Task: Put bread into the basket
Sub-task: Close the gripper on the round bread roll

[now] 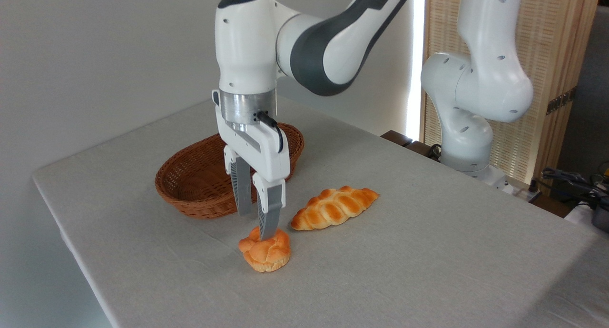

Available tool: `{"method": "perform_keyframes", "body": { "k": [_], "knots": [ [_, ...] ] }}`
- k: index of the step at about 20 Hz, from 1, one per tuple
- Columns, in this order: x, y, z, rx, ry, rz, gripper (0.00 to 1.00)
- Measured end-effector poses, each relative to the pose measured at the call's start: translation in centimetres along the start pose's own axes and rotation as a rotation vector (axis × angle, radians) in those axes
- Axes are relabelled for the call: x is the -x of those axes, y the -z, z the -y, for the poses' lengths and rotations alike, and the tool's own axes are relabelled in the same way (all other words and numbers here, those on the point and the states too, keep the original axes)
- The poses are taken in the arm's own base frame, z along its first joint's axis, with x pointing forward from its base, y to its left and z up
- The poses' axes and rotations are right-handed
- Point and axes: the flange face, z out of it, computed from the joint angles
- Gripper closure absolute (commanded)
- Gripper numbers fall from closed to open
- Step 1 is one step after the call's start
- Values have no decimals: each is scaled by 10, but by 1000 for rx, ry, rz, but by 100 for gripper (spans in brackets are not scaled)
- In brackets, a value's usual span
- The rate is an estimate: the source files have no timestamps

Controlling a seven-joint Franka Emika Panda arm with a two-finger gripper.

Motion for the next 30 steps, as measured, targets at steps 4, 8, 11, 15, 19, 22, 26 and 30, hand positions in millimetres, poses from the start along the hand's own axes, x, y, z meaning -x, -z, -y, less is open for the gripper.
{"method": "perform_keyframes", "body": {
  "k": [4, 8, 11, 15, 19, 22, 26, 30],
  "knots": [
    [9, -9, 7, -3, -5, 1, 0],
    [11, -15, 5, 0, -18, 3, 0],
    [11, -17, 4, 1, -19, 5, 22],
    [12, -23, 3, 5, -21, 9, 62],
    [13, -28, 2, 5, -23, 9, 68],
    [14, -28, 3, 5, -21, 10, 68],
    [16, -28, 4, 5, -17, 10, 68],
    [16, -28, 4, 5, -18, 11, 73]
  ]
}}
